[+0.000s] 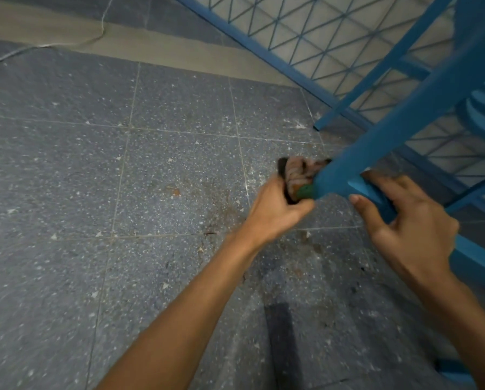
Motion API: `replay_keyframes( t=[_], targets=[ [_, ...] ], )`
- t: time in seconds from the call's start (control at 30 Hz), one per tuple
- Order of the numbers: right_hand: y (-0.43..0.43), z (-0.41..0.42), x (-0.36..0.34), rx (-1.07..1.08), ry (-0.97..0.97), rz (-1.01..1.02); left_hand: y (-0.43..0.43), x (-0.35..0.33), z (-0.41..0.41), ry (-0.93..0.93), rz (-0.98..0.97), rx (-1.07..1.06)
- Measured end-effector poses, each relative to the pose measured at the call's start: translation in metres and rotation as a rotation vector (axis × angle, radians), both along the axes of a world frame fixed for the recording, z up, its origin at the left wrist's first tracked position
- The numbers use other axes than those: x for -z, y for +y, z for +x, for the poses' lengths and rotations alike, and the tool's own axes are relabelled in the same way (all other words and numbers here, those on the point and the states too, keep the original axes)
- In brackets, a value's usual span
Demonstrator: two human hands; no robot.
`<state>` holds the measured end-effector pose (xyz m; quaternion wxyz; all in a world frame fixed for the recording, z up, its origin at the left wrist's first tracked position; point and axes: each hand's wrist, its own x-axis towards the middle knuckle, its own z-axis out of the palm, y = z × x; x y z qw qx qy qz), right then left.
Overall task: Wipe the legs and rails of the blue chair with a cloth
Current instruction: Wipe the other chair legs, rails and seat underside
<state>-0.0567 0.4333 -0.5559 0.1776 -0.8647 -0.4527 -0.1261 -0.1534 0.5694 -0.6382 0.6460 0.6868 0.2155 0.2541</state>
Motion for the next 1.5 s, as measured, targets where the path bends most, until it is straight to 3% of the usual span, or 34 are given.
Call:
replay_keyframes(
  t=[0.17,0.27,0.33,0.5,0.6,0.73,0.83,0.97,1.07,1.17,1.27,1.4,1.5],
  targets=[
    [0.002,0.002,0.008,0.001,-0.076,0.027,0.026,0.084,-0.013,0.428,-0.108,0.021],
    [0.003,0.002,0.009,0.013,-0.096,0.039,0.037,0.096,-0.01,0.545,-0.088,0.064],
    [0.004,0.002,0.01,0.021,-0.111,0.033,0.04,0.076,-0.007,0.498,-0.081,0.113],
    [0.005,0.001,0.009,0.031,-0.106,0.016,0.037,-0.022,0.004,0.173,-0.038,0.263],
    [0.005,-0.001,0.008,0.052,-0.093,0.02,0.025,-0.069,0.01,-0.021,-0.035,0.19],
    [0.006,0.0,0.008,0.042,-0.097,0.007,-0.011,-0.035,0.015,-0.236,-0.086,-0.092],
    [0.005,0.002,0.009,0.033,-0.094,0.009,-0.015,0.013,0.008,-0.153,-0.134,-0.15],
    [0.006,0.0,0.008,0.039,-0.108,0.021,0.015,0.082,-0.008,0.282,-0.15,-0.03],
    [0.007,-0.001,0.008,0.041,-0.105,0.02,0.01,0.096,-0.004,0.519,-0.253,-0.221],
    [0.006,-0.001,0.008,0.043,-0.101,0.019,-0.021,0.08,0.005,0.438,-0.351,-0.47],
    [0.006,-0.001,0.008,0.047,-0.111,0.014,-0.049,0.054,0.013,0.197,-0.417,-0.489],
    [0.006,-0.002,0.007,0.057,-0.066,0.004,-0.062,0.047,0.008,0.001,-0.238,-0.468],
    [0.006,-0.002,0.007,0.065,-0.078,0.015,-0.053,0.09,0.004,0.145,-0.28,-0.502]
  ],
)
